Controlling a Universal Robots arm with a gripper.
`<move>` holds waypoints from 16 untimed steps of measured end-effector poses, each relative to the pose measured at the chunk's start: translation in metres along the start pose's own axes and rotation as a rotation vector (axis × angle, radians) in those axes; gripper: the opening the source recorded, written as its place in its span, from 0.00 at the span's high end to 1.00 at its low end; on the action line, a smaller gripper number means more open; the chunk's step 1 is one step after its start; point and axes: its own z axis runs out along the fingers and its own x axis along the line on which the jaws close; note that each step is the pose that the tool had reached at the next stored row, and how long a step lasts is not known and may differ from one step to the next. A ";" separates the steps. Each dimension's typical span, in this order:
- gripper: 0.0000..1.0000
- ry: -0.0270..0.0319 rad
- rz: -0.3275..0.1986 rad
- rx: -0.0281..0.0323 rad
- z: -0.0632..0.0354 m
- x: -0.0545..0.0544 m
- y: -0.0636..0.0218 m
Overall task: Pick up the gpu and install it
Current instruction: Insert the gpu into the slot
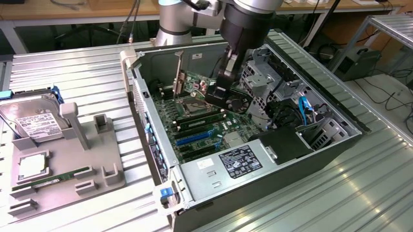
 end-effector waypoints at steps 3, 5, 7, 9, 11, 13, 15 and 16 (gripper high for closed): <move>0.74 -0.0019 -0.039 0.0053 0.0000 0.000 0.0000; 0.74 -0.0033 -0.070 0.0090 0.0001 0.000 0.0000; 0.74 -0.0037 -0.102 0.0119 0.0003 0.000 0.0000; 0.74 -0.0035 -0.148 0.0156 0.0006 0.000 -0.0001; 0.74 -0.0018 -0.203 0.0176 0.0012 0.000 -0.0001; 0.74 -0.0001 -0.242 0.0185 0.0018 0.000 -0.0001; 0.74 0.0022 -0.296 0.0194 0.0026 0.000 -0.0002; 0.74 0.0031 -0.317 0.0200 0.0028 0.000 -0.0002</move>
